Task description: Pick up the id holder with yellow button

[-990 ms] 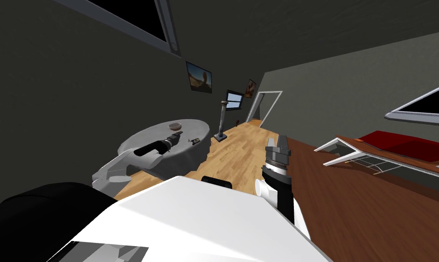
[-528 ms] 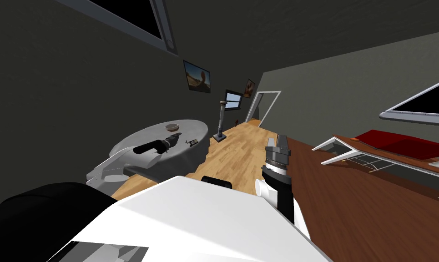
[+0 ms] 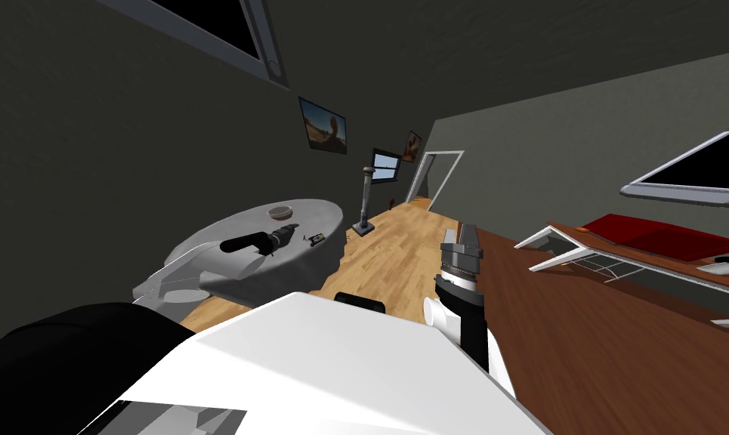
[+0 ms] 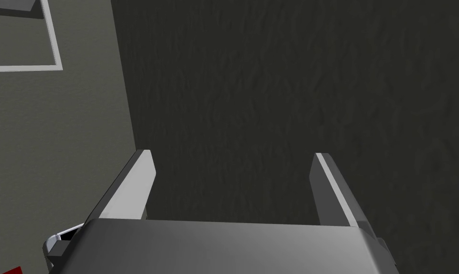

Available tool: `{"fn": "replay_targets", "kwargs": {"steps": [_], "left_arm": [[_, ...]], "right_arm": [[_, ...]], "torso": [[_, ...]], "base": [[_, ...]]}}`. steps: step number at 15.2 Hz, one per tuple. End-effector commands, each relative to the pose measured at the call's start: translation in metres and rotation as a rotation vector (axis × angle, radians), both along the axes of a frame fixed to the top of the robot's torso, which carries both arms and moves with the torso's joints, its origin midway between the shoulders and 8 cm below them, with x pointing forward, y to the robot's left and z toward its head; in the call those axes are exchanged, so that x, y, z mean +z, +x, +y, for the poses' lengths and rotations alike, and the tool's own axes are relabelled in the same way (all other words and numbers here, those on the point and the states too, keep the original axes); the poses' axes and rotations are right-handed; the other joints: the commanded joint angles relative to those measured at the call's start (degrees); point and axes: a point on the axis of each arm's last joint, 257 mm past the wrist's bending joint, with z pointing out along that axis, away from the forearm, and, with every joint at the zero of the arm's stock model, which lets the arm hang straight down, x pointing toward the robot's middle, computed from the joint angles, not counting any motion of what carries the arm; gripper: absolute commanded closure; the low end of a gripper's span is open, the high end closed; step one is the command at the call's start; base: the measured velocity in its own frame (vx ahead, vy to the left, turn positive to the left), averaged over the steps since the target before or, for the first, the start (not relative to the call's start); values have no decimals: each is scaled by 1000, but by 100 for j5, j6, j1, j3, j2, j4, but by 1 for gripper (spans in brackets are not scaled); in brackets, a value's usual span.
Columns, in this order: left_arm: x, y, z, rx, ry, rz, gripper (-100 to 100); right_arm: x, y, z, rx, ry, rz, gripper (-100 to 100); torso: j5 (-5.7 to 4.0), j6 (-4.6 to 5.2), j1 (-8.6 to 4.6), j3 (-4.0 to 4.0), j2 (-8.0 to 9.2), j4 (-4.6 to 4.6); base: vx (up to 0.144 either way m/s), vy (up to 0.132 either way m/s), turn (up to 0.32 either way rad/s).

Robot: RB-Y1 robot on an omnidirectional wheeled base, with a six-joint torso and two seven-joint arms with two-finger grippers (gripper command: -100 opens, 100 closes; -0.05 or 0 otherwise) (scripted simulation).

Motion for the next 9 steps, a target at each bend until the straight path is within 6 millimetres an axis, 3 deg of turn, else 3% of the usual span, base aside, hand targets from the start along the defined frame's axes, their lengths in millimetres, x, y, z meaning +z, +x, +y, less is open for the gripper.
{"fn": "replay_targets", "kwargs": {"steps": [1, 9], "left_arm": [[-3, -6, 2, 12, 0, 35, -100], [-15, -28, 4, 48, -3, 145, -100]], "right_arm": [[0, 0, 0, 0, 0, 0, 0], [0, 0, 0, 0, 0, 0, 0]], "torso": [[0, 0, 0, 0, 0, 0], [0, 1, -1, -1, -2, 0]], "base": [[34, -14, -28], [42, -15, -31]]}}
